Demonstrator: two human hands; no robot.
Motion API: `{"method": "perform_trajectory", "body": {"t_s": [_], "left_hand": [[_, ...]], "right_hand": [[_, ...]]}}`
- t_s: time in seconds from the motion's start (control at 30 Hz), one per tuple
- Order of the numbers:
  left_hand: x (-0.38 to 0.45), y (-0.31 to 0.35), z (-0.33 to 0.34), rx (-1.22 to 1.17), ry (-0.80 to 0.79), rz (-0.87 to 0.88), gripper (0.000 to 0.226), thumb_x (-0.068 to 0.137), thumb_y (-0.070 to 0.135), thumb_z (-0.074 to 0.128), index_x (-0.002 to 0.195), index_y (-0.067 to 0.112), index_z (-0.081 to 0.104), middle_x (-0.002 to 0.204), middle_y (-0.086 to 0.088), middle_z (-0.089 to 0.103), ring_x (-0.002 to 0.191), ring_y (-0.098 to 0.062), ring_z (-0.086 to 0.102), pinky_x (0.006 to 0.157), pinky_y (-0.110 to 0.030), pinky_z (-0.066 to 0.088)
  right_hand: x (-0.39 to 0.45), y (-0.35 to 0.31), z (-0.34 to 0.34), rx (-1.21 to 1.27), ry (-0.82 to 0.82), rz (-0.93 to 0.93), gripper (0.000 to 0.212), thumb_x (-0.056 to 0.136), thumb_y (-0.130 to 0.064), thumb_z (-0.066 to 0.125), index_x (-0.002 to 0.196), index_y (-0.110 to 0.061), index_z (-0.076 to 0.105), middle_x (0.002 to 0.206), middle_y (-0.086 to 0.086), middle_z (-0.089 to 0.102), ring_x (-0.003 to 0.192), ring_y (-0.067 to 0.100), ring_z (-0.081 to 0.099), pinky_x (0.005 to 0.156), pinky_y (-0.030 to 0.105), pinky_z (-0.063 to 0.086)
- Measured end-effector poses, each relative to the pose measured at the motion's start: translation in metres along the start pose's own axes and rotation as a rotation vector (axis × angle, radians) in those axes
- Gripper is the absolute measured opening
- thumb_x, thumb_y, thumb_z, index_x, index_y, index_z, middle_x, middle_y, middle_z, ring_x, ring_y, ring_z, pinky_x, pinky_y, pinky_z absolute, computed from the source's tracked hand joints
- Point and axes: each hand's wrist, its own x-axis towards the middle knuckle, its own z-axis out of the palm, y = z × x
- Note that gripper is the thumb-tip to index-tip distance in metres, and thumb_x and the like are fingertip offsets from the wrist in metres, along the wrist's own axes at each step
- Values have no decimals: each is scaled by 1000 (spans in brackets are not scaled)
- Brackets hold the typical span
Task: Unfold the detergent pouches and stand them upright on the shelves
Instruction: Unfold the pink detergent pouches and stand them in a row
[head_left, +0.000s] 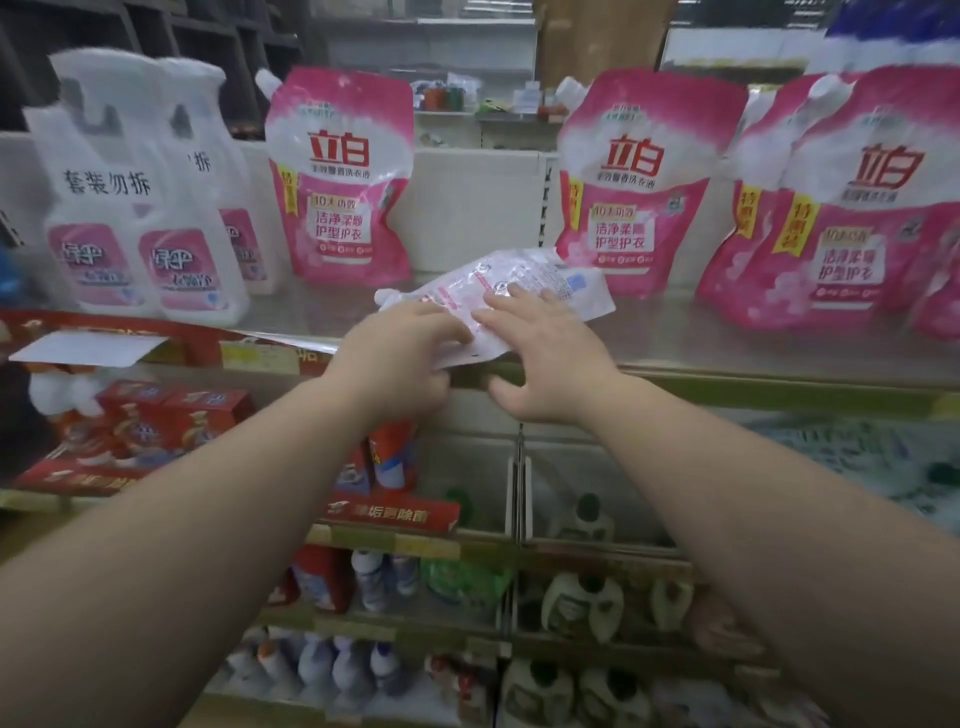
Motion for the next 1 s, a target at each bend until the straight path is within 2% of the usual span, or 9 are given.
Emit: {"method": "perform_trajectory", "body": {"t_s": [0.2, 0.33, 0.4, 0.5, 0.6, 0.73, 0.83, 0.9, 1.0], "left_hand": [[4, -15, -3, 22, 242, 113, 16, 84, 19, 72, 95, 22, 83, 87, 2, 74, 83, -29, 68, 71, -36, 54], [16, -8, -10, -23, 379, 176, 13, 88, 23, 73, 92, 16, 83, 80, -1, 72, 76, -30, 66, 67, -36, 53], [24, -4, -15, -36, 408, 222, 11, 90, 26, 75, 94, 19, 84, 79, 0, 72, 75, -28, 65, 67, -39, 54], [37, 5, -28, -102, 465, 208, 23, 91, 44, 77, 91, 22, 83, 79, 8, 70, 76, -20, 62, 70, -39, 52], [40, 7, -47, -120, 382, 118, 44, 80, 68, 76, 98, 28, 78, 93, 13, 69, 90, -14, 61, 80, -40, 52], [29, -12, -70, -109, 178, -56, 82, 58, 91, 72, 125, 44, 63, 127, 20, 61, 120, -11, 53, 101, -42, 47], [25, -32, -69, -321, 72, -218, 92, 54, 74, 88, 135, 46, 55, 129, 26, 57, 120, -2, 53, 94, -31, 46], [25, -44, -57, -473, 16, -324, 81, 63, 56, 94, 133, 46, 53, 127, 24, 59, 119, -3, 57, 97, -35, 50], [32, -52, -32, -761, 22, -435, 57, 87, 34, 83, 137, 36, 56, 128, 16, 66, 120, -9, 64, 103, -43, 54]], "right_hand": [[14, -9, 5, -4, 79, 7, 72, 95, -52, 59, 162, -36, 37, 172, -2, 30, 162, 27, 19, 132, 45, 3], [26, -11, -3, 154, 147, 5, 44, 105, -45, 52, 147, -36, 59, 155, -2, 57, 149, 25, 44, 128, 46, 24], [29, -7, -13, 228, 174, 74, 36, 107, -52, 44, 128, -41, 70, 126, -8, 73, 123, 22, 61, 107, 46, 48], [29, 1, -24, 305, 265, 115, 36, 107, -53, 44, 117, -38, 76, 103, -10, 76, 99, 19, 66, 85, 44, 56], [31, 10, -30, 406, 348, 87, 39, 105, -55, 44, 115, -38, 77, 99, -11, 77, 96, 17, 69, 84, 43, 58], [36, 23, -39, 495, 406, 122, 36, 108, -55, 50, 103, -33, 78, 90, -14, 77, 87, 10, 73, 76, 41, 62], [38, 27, -47, 620, 449, 179, 37, 106, -59, 52, 97, -33, 77, 91, -13, 79, 89, 8, 76, 74, 41, 65], [40, 27, -51, 714, 497, 215, 31, 106, -54, 55, 98, -33, 77, 94, -13, 80, 92, 6, 77, 76, 39, 66], [42, 29, -57, 852, 554, 288, 24, 104, -51, 60, 99, -35, 77, 95, -15, 81, 92, 8, 78, 81, 44, 65]]}}
